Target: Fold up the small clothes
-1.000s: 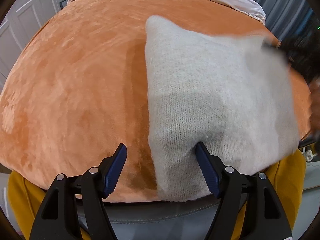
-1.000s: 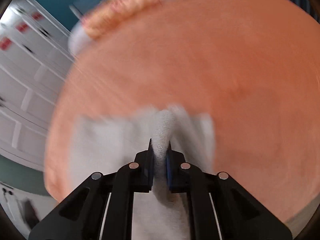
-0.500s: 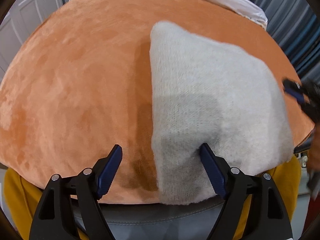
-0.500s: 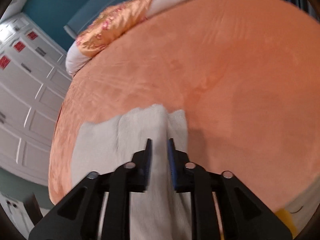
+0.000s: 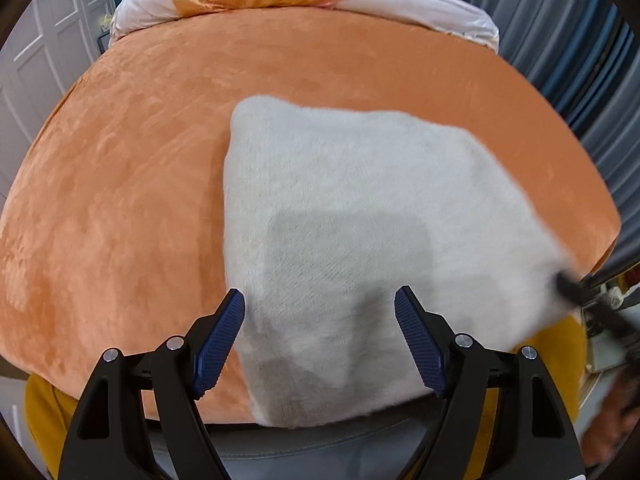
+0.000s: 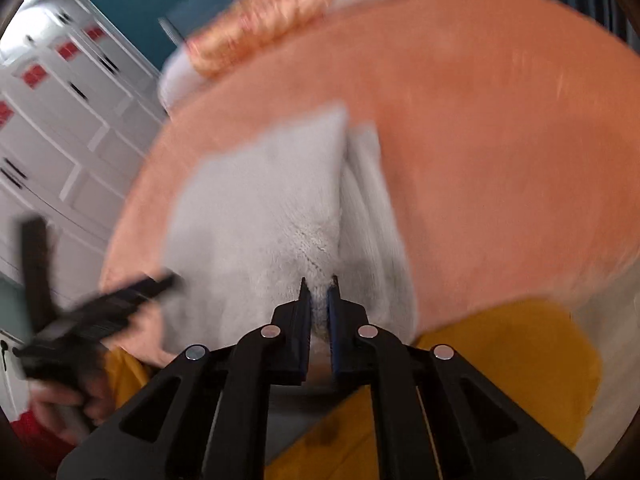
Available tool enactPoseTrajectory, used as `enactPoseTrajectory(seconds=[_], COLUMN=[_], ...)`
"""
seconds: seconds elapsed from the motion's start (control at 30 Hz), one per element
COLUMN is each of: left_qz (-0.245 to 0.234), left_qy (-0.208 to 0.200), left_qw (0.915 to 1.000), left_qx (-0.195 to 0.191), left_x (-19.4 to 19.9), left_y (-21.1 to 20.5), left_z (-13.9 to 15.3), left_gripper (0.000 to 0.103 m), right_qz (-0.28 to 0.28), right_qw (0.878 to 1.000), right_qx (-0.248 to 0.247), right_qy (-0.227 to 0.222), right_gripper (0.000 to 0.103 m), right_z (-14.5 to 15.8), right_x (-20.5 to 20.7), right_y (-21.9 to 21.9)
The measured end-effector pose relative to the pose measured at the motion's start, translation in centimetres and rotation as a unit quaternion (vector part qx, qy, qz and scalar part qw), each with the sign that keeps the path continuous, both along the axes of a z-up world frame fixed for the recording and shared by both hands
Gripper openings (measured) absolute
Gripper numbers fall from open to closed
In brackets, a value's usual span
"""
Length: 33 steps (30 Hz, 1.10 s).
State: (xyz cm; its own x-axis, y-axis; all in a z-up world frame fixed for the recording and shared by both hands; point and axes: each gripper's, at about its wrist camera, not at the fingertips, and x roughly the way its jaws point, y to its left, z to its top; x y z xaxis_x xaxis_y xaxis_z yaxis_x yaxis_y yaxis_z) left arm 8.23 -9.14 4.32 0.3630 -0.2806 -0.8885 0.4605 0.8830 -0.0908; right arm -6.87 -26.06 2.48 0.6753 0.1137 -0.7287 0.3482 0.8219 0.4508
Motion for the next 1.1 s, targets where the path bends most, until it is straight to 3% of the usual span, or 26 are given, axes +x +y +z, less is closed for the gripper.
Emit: enactPoseTrajectory(seconds=[0.03, 0.13, 0.17, 0.3, 0.43, 0.53, 0.63, 0.7, 0.77, 0.93, 1.03, 1.1], left_qz=[0.002, 0.007, 0.008, 0.014, 0.015, 0.015, 0.016, 0.015, 0.014, 0.016, 0.020, 0.019], left_qy=[0.003, 0.029, 0.041, 0.027, 0.020, 0.017, 0.015, 0.014, 0.014, 0.010, 0.015, 0.018], left_qw=[1.0000, 0.9995, 0.9991, 0.9994, 0.9995, 0.9995, 0.9995, 0.9995, 0.9995, 0.9994, 0.9994, 0.9994], left_qx=[0.006, 0.008, 0.008, 0.014, 0.019, 0.021, 0.024, 0.025, 0.025, 0.029, 0.024, 0.024], left_x=[0.0, 0.6, 0.6, 0.7, 1.0, 0.8, 0.7, 0.7, 0.6, 0.3, 0.5, 0.6], left_y=[0.0, 0.5, 0.6, 0.7, 0.6, 0.4, 0.5, 0.4, 0.4, 0.2, 0.2, 0.2], left_z=[-0.6, -2.3, -3.0, -2.9, -2.7, -2.8, -2.8, -2.9, -2.9, -2.8, -2.9, -2.8], left_gripper=[0.074, 0.076, 0.076, 0.076, 0.076, 0.076, 0.077, 0.077, 0.077, 0.077, 0.078, 0.078], right_qz=[-0.010, -0.020, -0.015, 0.017, -0.003, -0.012, 0.001, 0.016, 0.016, -0.010, 0.005, 0.001], right_qw=[1.000, 0.992, 0.990, 0.988, 0.995, 0.997, 0.997, 0.993, 0.992, 0.995, 0.991, 0.991], right_qx=[0.002, 0.007, 0.011, -0.055, -0.026, -0.043, -0.045, -0.052, -0.056, -0.041, -0.044, -0.045], right_qy=[0.016, 0.122, 0.137, 0.141, 0.094, 0.057, 0.059, 0.106, 0.110, 0.088, 0.126, 0.123], right_gripper=[0.005, 0.005, 0.005, 0.009, 0.014, 0.014, 0.014, 0.014, 0.014, 0.014, 0.016, 0.018], right_z=[-0.6, -6.7, -7.8, -5.2, -2.0, 0.3, -0.7, -3.5, -4.8, -1.9, -4.3, -4.7], right_x=[-0.1, 0.1, 0.1, 0.7, 0.4, 1.5, 4.4, 5.7, 6.3, 4.6, 4.8, 4.9], right_y=[-0.6, -1.7, -1.5, 0.2, -0.4, -1.4, -1.5, -1.0, -1.3, -1.5, -1.2, -1.3])
